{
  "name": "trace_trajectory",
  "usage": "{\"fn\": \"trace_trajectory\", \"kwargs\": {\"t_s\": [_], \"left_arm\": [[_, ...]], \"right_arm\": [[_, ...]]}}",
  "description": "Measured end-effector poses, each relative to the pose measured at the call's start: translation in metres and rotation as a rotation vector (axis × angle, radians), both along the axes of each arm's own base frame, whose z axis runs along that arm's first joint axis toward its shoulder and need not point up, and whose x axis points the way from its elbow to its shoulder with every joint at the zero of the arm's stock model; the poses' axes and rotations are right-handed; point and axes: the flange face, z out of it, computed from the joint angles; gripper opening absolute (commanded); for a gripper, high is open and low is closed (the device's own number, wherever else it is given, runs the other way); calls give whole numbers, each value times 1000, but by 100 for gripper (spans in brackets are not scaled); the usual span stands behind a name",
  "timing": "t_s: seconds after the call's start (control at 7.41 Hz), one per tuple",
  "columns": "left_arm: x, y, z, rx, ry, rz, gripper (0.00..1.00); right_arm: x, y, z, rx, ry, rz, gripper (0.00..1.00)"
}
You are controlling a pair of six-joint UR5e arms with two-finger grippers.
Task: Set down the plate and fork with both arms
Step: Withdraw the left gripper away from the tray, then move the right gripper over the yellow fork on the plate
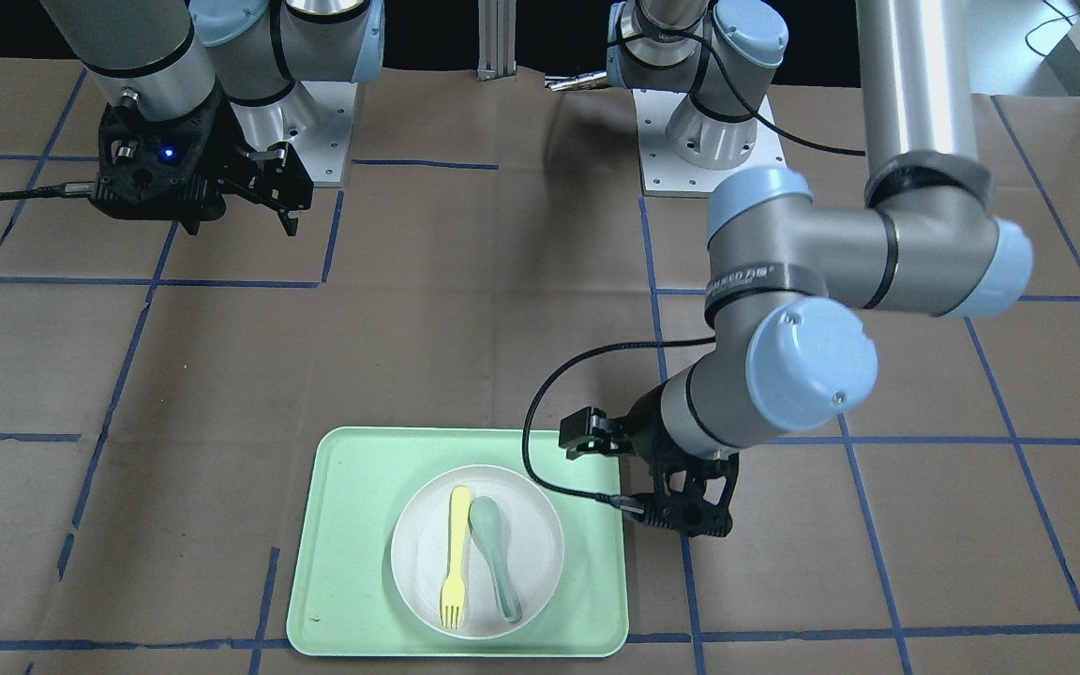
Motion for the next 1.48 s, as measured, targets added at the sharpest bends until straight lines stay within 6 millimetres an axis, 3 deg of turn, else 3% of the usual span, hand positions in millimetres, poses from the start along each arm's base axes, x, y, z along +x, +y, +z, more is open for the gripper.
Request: {"fn": "trace_trajectory", "kwargs": {"t_s": [0.27, 0.54, 0.67, 0.94, 1.35, 1.48], "left_arm": [[29, 75, 69, 2, -106, 7, 100], [59, 151, 109, 13, -208, 27, 100], [76, 174, 120, 32, -222, 46, 100], [100, 187, 138, 22, -227, 38, 100], [100, 186, 140, 18, -226, 28, 100], [91, 188, 136, 23, -226, 10, 100]], "right_arm": [[0, 0, 0, 0, 0, 0, 100], [0, 0, 0, 0, 0, 0, 100], [0, -1, 0, -2, 0, 0, 100], [0, -3, 0, -9, 2, 1, 100], [1, -14, 2, -43, 1, -1, 100], [2, -22, 0, -43, 1, -3, 100]]}}
